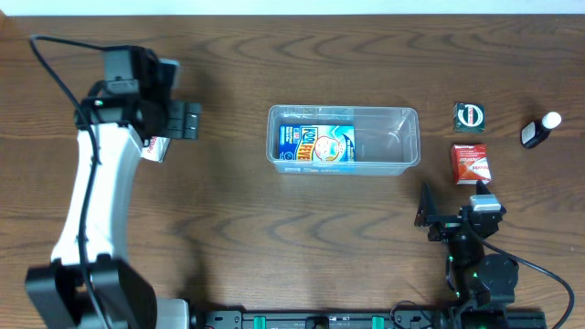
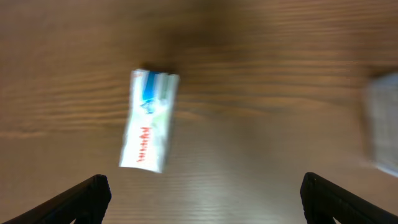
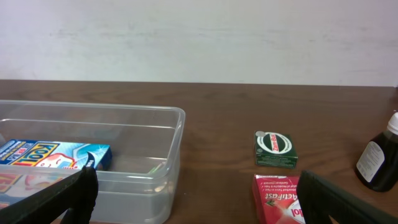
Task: Pack container
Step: 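Move left gripper to the white Panadol Optizorb box and grasp it, then carry the white box with left gripper into the container, then release the white box and push it flat inside the container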
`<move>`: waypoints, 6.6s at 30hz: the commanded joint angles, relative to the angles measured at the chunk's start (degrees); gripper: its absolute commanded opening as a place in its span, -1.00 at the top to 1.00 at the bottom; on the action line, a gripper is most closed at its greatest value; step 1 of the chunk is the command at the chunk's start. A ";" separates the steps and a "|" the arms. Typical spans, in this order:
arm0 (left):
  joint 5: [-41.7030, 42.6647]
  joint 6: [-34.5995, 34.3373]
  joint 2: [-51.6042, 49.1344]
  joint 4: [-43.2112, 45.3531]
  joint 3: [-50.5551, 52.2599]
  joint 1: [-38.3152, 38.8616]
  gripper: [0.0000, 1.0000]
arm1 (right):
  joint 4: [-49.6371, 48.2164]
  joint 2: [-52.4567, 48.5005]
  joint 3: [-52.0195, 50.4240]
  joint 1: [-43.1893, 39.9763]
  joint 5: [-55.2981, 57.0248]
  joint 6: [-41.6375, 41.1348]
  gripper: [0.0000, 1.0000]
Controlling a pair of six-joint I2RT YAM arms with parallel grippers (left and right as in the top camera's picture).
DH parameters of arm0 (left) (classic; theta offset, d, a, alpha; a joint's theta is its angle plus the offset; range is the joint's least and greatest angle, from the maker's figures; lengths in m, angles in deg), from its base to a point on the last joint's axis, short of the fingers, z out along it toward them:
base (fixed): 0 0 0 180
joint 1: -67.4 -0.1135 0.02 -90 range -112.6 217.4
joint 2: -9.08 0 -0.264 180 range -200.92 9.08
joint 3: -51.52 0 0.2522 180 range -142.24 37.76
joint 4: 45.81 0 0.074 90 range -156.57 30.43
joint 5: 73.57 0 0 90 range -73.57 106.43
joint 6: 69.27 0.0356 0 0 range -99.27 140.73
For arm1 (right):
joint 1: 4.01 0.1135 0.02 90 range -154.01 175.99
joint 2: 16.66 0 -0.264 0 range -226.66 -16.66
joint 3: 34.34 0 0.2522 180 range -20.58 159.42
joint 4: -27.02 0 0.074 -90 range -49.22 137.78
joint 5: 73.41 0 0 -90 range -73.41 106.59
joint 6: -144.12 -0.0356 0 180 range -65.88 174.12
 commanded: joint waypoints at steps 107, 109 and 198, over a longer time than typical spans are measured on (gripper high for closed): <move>1.81 31.58 2.49 10.58 -0.85 36.79 0.15 | 0.20 0.15 -0.11 -0.44 -0.37 0.63 -0.99; 1.81 33.24 0.66 10.62 -0.85 37.88 0.15 | 0.20 0.15 -0.11 -0.44 -0.37 0.63 -0.99; -7.39 15.02 -2.23 20.81 -0.87 37.57 0.49 | 0.20 0.15 -0.11 -0.44 -0.37 0.63 -0.98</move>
